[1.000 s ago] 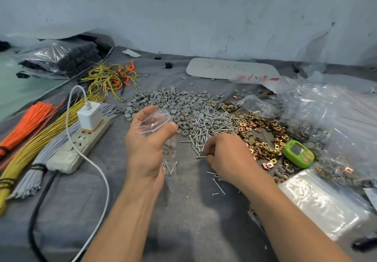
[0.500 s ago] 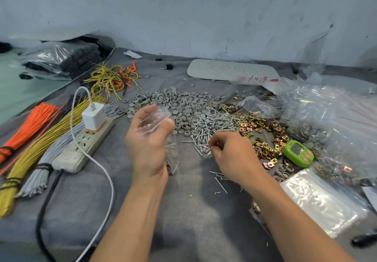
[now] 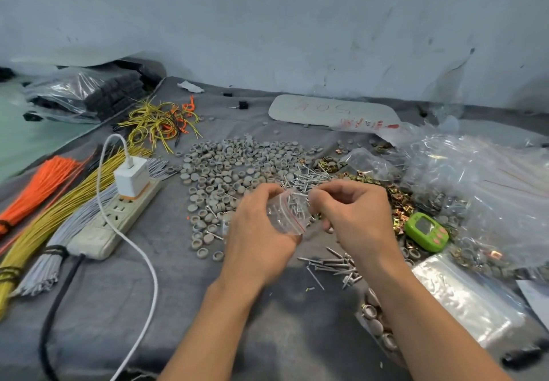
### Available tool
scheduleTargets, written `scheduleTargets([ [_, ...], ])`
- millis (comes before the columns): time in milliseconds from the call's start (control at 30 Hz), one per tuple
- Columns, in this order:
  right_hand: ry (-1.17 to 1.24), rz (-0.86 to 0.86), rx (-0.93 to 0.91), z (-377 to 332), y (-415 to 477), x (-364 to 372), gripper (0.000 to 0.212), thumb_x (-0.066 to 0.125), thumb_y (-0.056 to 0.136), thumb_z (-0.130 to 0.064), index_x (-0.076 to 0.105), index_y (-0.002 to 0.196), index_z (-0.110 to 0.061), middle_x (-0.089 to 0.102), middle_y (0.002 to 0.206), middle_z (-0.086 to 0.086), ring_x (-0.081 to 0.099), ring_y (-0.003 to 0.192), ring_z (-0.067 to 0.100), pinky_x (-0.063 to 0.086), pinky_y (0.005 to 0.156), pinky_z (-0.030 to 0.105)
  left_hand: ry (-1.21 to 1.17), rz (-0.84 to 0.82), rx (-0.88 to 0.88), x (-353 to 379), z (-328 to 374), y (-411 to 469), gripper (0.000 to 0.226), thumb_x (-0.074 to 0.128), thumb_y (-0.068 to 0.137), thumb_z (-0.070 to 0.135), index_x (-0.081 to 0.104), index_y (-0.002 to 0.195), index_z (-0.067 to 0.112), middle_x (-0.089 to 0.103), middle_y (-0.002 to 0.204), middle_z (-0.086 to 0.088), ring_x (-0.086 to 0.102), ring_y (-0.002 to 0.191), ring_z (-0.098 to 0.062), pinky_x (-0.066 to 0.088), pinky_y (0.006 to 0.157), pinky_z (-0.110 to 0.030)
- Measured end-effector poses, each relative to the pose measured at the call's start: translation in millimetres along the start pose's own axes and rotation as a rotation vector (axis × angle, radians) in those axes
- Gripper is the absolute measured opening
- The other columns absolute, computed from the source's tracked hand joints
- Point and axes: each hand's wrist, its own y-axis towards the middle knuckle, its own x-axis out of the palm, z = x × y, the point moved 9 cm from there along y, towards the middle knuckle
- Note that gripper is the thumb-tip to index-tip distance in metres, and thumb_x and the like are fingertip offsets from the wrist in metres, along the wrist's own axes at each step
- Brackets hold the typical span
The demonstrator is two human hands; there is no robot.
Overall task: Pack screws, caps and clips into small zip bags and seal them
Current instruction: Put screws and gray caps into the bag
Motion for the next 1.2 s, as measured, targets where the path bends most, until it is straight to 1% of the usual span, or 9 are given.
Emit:
scheduleTargets([
  [200, -0.265, -0.048, -0.093, -6.4, -3.2, 11.0, 0.012, 0.084, 0.080, -0.027, 0.080, 0.071, -0.033, 0.071, 0.058, -0.004, 0.061, 0.053, 0.029, 0.049, 0.048, 0.039, 0.004, -0.036, -0.041, 6.7, -4.7, 0.7, 0.053, 0.082, 0.065, 0.038, 0.053, 0.108, 0.045, 0.062, 0.101, 0.018, 0.058, 0.090, -0.005, 0.041, 0.070, -0.021],
  [333, -0.133, -0.099, -0.056, -4.0, -2.4, 16.0, 0.008, 0.080, 0.086, -0.032, 0.083, 0.079, -0.035, 0.070, 0.058, -0.004, 0.059, 0.052, 0.016, 0.052, 0.057, 0.029, -0.027, -0.017, -0.026, 2.3, -1.6, -0.4, 0.049, 0.083, 0.066, 0.036, 0.052, 0.102, 0.046, 0.064, 0.096, 0.019, 0.059, 0.087, 0.001, 0.040, 0.068, -0.015],
  [433, -0.015, 0.114, 0.049, 8.6, 6.1, -16.6, 0.012, 0.077, 0.090, -0.035, 0.083, 0.080, -0.032, 0.059, 0.046, -0.008, 0.046, 0.044, 0.007, 0.055, 0.074, 0.024, -0.081, 0.045, -0.034, -6.2, -3.7, 1.4, 0.039, 0.084, 0.071, 0.033, 0.058, 0.099, 0.041, 0.068, 0.092, 0.017, 0.062, 0.085, -0.002, 0.049, 0.071, -0.025],
  [533, -0.224, 0.240, 0.075, 14.8, 12.8, -49.0, 0.020, 0.077, 0.090, -0.033, 0.081, 0.072, -0.024, 0.066, 0.052, -0.004, 0.048, 0.044, 0.001, 0.048, 0.068, 0.021, -0.111, 0.078, -0.047, -14.0, -8.7, 4.1, 0.040, 0.087, 0.071, 0.029, 0.059, 0.097, 0.040, 0.069, 0.090, 0.018, 0.064, 0.084, -0.002, 0.051, 0.072, -0.028],
  [667, -0.631, -0.178, 0.117, 27.2, 11.6, -15.9, 0.017, 0.078, 0.088, -0.024, 0.077, 0.073, -0.031, 0.066, 0.054, -0.017, 0.054, 0.042, -0.004, 0.037, 0.041, 0.008, -0.218, 0.168, -0.037, -27.8, -9.4, 6.6, 0.038, 0.091, 0.070, 0.027, 0.064, 0.097, 0.033, 0.071, 0.090, 0.018, 0.067, 0.083, 0.001, 0.055, 0.074, -0.026],
  [767, -0.831, -0.457, 0.129, 38.6, -3.0, 15.8, 0.018, 0.082, 0.085, -0.026, 0.073, 0.070, -0.033, 0.068, 0.064, -0.017, 0.061, 0.053, -0.006, 0.039, 0.044, 0.007, -0.324, 0.339, 0.062, -51.0, -2.0, 5.5, 0.037, 0.089, 0.072, 0.016, 0.064, 0.096, 0.030, 0.070, 0.090, 0.016, 0.067, 0.087, 0.001, 0.050, 0.075, -0.014],
  [867, -0.930, -0.514, 0.149, 41.4, -14.0, 31.7, 0.017, 0.083, 0.079, -0.035, 0.073, 0.068, -0.026, 0.071, 0.067, -0.013, 0.067, 0.066, 0.002, 0.051, 0.057, 0.020, -0.203, 0.380, 0.106, -62.4, 0.0, 5.7, 0.038, 0.087, 0.074, 0.021, 0.061, 0.098, 0.036, 0.069, 0.095, 0.014, 0.064, 0.092, -0.001, 0.047, 0.078, -0.017],
  [1000, -1.059, -0.517, 0.095, 33.8, -23.0, 50.3, 0.010, 0.068, 0.083, -0.028, 0.073, 0.078, -0.020, 0.073, 0.079, 0.001, 0.070, 0.079, 0.025, 0.058, 0.071, 0.034, 0.141, 0.165, 0.134, -33.9, -1.8, 8.4, 0.035, 0.083, 0.075, 0.019, 0.065, 0.103, 0.031, 0.057, 0.096, 0.016, 0.053, 0.098, -0.014, 0.038, 0.077, -0.027],
  [1200, -1.230, -0.516, -0.016, 26.4, -30.1, 58.5, 0.011, 0.058, 0.093, -0.030, 0.062, 0.089, -0.020, 0.053, 0.075, 0.000, 0.050, 0.073, 0.029, 0.037, 0.072, 0.033, 0.250, -0.055, 0.048, 2.0, -14.1, 5.1, 0.034, 0.076, 0.072, 0.021, 0.059, 0.099, 0.033, 0.047, 0.090, 0.018, 0.048, 0.097, -0.016, 0.033, 0.075, -0.029],
])
